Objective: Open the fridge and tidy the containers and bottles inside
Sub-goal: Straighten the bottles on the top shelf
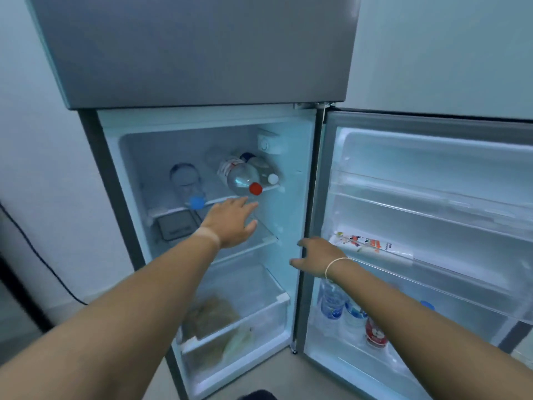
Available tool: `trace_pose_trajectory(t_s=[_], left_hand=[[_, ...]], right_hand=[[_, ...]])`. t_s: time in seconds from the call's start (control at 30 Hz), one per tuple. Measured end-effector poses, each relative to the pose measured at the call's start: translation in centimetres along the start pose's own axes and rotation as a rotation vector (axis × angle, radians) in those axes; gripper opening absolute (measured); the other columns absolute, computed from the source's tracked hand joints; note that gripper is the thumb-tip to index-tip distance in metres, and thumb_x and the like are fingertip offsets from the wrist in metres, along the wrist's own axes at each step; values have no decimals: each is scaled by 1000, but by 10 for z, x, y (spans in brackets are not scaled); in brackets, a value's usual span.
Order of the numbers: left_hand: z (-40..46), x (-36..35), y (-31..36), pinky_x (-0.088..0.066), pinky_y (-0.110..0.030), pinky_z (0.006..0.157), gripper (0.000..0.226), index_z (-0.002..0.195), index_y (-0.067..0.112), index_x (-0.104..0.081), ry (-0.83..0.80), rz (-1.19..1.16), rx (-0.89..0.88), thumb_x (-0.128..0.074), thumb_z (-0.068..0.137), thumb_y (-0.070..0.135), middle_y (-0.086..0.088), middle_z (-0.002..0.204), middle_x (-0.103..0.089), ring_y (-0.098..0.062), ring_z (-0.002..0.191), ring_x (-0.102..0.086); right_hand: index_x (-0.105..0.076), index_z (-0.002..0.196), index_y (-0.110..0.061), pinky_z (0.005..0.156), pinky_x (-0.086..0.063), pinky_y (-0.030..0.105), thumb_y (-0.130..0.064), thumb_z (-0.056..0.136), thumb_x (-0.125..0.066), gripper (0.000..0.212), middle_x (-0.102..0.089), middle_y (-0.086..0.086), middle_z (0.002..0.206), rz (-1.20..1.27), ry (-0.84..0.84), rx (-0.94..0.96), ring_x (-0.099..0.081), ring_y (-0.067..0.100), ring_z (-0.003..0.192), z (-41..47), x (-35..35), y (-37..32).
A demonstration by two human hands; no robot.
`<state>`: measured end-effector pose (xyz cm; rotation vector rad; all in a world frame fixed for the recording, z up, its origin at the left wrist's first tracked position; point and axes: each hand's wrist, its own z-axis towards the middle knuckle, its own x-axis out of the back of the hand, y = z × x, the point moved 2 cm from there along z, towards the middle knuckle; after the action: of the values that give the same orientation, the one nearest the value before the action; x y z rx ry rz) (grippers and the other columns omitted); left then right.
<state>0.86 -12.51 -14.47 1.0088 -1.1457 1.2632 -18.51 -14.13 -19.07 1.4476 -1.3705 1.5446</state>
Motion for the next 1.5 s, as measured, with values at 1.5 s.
trace_pose_trajectory(t_s=[1.5], left_hand=[[95, -42, -97, -26, -48, 118, 106, 150, 39, 8, 15, -551, 451, -69, 77, 44, 1, 159, 27, -33, 150, -5]], right_hand=[[-13, 151, -31, 100, -45, 35, -11, 95, -45, 67, -1, 4, 162, 146, 238, 300, -39, 30, 138, 173, 34, -87]])
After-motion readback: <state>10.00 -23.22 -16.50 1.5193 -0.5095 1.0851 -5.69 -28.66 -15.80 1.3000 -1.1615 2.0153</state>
